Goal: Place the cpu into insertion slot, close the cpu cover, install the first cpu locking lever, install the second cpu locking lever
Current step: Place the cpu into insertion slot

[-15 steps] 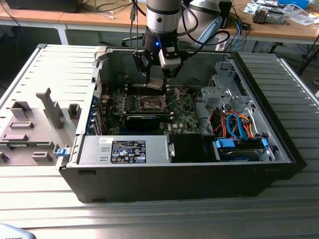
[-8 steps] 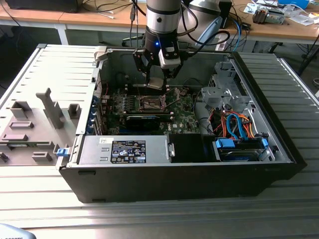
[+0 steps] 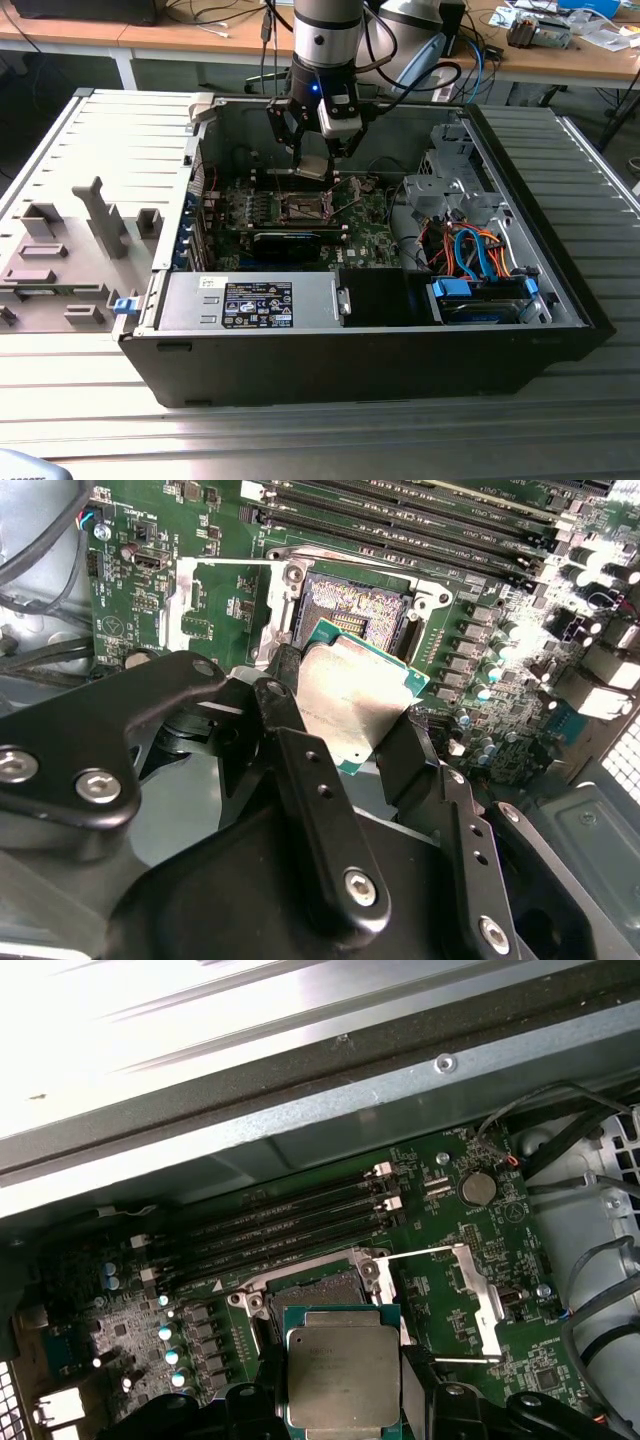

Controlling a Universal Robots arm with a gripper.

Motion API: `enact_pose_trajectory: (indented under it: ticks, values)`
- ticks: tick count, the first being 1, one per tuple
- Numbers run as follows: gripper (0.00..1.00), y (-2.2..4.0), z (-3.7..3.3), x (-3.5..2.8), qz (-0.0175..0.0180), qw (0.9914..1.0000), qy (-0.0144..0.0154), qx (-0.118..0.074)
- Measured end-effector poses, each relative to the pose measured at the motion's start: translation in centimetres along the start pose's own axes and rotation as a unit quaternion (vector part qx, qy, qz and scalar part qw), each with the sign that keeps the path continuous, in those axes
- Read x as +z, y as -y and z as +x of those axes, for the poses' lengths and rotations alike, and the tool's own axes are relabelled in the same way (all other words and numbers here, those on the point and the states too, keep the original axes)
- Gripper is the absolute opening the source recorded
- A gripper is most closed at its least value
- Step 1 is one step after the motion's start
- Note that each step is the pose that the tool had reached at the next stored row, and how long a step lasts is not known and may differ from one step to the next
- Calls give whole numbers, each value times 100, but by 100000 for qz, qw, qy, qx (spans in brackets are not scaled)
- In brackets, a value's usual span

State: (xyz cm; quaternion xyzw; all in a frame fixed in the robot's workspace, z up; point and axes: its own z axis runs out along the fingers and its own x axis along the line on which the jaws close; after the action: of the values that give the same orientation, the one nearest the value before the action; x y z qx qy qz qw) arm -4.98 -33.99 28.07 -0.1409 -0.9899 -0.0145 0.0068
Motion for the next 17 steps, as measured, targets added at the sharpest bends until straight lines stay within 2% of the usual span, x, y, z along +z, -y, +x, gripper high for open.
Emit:
enact_pose_trajectory:
  ticks: [17]
  values:
    - [55,0,0,3,-8,99997,19,712]
